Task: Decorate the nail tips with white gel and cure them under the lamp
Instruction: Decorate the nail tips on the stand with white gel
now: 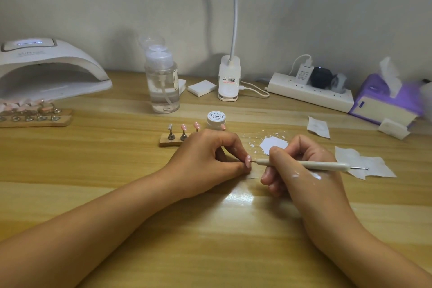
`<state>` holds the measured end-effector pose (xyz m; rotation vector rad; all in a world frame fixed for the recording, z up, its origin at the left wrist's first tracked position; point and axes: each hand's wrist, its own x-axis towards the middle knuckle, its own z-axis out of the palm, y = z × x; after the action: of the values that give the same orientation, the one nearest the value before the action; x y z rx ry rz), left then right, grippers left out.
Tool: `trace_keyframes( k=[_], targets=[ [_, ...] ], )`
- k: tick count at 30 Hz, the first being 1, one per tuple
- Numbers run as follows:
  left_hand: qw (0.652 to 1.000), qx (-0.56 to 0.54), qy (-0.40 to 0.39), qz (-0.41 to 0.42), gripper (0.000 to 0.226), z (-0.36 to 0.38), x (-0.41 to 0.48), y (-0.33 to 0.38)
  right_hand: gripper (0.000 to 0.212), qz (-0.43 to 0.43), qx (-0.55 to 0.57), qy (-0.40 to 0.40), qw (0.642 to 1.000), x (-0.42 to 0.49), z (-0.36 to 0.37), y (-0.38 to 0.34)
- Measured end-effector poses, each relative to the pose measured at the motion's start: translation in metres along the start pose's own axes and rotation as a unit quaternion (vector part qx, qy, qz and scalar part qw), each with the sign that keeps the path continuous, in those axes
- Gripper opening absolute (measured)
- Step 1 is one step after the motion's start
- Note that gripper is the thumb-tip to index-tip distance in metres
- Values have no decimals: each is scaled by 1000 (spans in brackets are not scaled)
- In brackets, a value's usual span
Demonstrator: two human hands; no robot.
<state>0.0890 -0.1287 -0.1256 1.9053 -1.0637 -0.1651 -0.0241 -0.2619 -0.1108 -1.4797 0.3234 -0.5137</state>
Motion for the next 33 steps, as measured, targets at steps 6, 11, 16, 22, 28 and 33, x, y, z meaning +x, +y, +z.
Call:
trace_keyframes(
  k=[6, 11, 16, 22, 28, 33],
  targets=[
    [1000, 5, 4, 3, 19, 0, 0, 0, 39, 4, 1, 0, 1000, -1, 0, -2],
    [1000, 0, 0, 6, 21, 0, 0, 0, 27, 2, -2, 3, 1000, 0, 1, -1],
    [1000, 0, 1, 7, 22, 0, 0, -1, 27, -1, -14, 6, 1000, 0, 0, 1],
    [1000, 4, 3, 4, 21, 0, 1, -1, 29, 0, 0, 11, 1000, 0, -1, 1],
    [1000, 9, 2, 0, 20, -1, 0, -1, 28, -3, 6, 7, 1000, 0, 0, 2],
    [1000, 7, 2, -4, 16, 0, 1, -1, 26, -14, -5, 6, 1000, 1, 0, 3]
  ],
)
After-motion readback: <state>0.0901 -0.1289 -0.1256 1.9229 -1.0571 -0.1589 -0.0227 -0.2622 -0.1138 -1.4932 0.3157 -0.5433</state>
